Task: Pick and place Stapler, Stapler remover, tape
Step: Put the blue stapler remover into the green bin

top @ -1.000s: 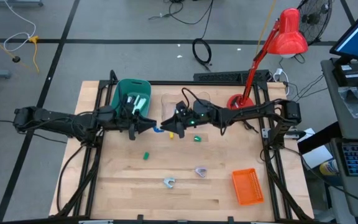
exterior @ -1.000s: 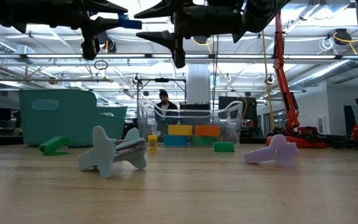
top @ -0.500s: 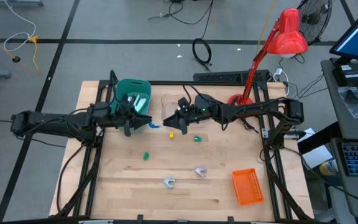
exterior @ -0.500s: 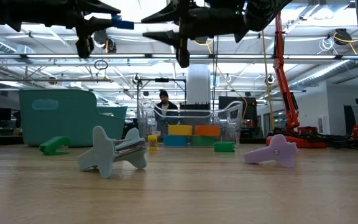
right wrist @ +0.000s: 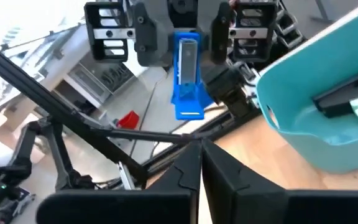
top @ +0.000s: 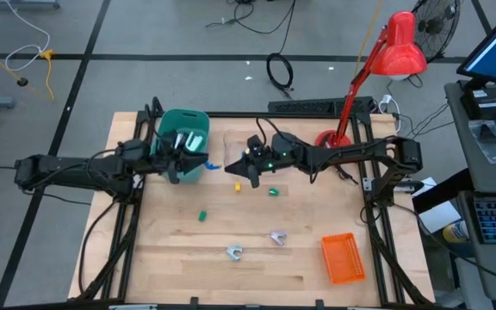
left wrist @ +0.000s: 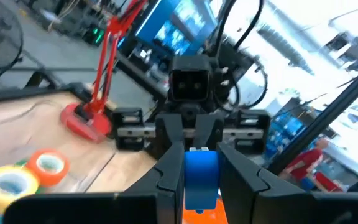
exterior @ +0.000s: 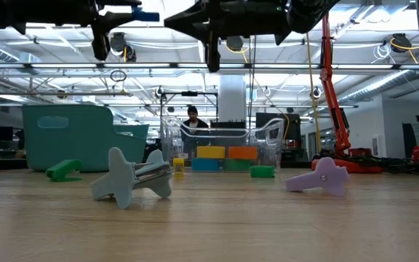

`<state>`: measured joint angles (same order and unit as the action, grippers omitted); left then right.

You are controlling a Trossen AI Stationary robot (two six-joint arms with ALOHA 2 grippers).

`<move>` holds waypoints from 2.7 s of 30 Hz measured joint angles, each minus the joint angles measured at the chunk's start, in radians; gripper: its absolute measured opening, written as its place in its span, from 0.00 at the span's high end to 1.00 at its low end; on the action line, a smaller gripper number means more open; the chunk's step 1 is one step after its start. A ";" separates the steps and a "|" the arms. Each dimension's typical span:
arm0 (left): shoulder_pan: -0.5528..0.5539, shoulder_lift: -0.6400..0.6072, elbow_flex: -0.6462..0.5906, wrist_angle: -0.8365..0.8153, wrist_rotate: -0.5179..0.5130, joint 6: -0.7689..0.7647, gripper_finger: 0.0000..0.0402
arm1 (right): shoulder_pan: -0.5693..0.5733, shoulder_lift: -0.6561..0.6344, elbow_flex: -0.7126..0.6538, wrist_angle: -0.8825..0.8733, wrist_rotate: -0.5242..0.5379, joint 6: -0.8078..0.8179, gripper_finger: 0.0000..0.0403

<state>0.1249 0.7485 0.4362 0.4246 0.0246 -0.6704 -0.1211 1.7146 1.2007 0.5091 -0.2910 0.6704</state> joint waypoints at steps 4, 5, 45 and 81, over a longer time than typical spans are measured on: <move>0.000 0.038 0.000 0.063 0.000 0.001 0.82 | 0.000 0.000 0.000 -0.003 0.004 0.001 1.00; 0.000 0.047 0.000 0.061 0.000 -0.006 0.82 | 0.000 0.001 0.000 0.004 0.004 0.002 1.00; -0.066 0.285 0.030 0.280 0.022 -0.053 0.82 | -0.001 -0.001 -0.001 0.106 0.015 0.024 1.00; 0.107 -0.002 0.044 -0.417 -0.181 0.043 0.82 | -0.010 -0.192 -0.105 -0.404 0.057 -0.127 1.00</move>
<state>0.2315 0.7461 0.4805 0.0072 -0.1567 -0.6272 -0.1307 1.5231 1.0954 0.1054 -0.2345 0.5436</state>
